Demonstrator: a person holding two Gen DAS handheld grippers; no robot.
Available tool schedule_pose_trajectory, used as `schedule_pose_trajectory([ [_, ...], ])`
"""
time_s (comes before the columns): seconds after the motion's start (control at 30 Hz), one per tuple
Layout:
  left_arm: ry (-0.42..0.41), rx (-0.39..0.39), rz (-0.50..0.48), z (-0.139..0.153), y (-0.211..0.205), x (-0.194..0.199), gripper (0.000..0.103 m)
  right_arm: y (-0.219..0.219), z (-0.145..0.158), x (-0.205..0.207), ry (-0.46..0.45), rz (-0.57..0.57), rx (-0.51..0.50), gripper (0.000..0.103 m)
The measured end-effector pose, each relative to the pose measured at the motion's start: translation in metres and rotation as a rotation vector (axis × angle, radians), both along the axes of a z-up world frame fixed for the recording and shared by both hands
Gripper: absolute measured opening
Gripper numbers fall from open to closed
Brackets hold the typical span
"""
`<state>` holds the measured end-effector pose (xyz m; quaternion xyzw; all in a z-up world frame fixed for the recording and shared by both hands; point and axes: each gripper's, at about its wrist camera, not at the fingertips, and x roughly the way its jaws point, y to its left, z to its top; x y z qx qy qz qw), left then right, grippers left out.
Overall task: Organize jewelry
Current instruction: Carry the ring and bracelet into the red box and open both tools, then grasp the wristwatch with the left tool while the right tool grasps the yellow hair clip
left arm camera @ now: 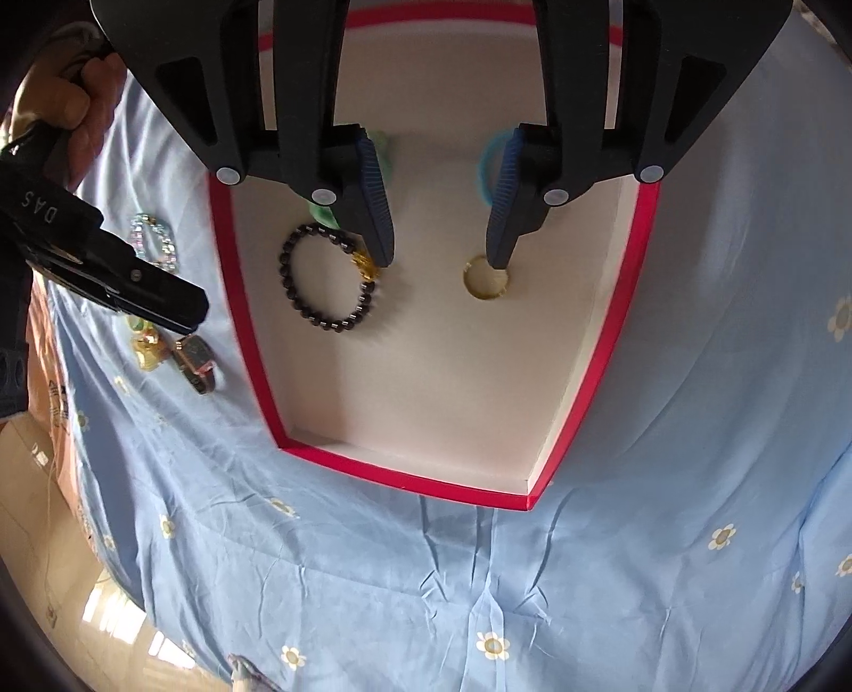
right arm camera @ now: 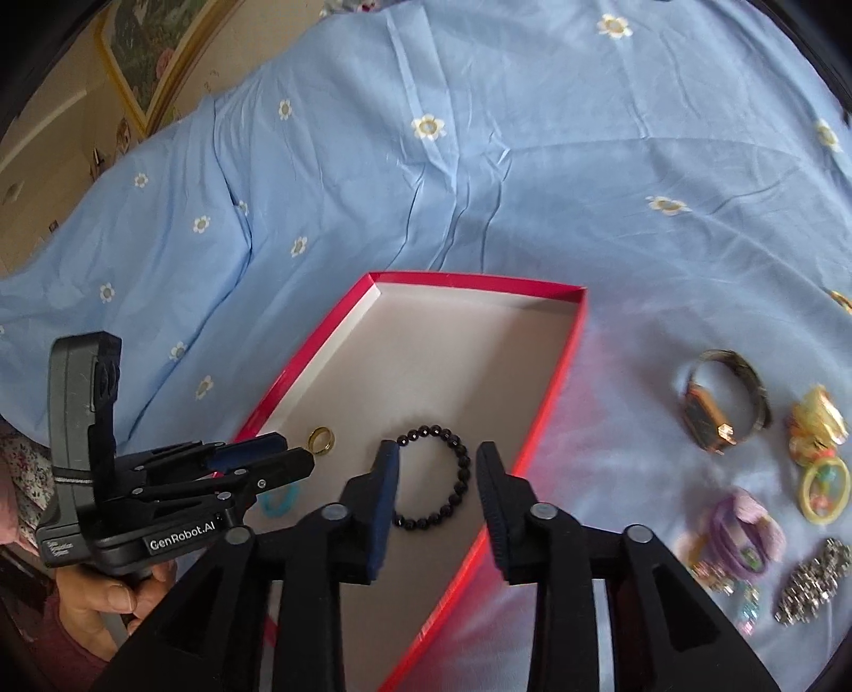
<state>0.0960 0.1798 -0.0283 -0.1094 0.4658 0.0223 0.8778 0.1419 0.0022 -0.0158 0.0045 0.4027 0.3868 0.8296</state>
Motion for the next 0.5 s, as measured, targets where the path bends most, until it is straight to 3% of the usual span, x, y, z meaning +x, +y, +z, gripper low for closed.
schedule_pose_trajectory([
  [0.17,-0.020,-0.040,0.003,0.006,-0.013,-0.012,0.046,-0.035,0.006,-0.008,-0.002,-0.050,0.017,0.042],
  [0.27,-0.022,-0.062,-0.011,0.006,-0.025,-0.015,0.047,-0.055,0.007,-0.012,-0.003,-0.082,0.016,0.047],
  [0.5,-0.007,-0.081,-0.068,0.004,-0.059,-0.014,0.047,-0.108,0.004,-0.013,0.012,-0.178,0.014,0.048],
])
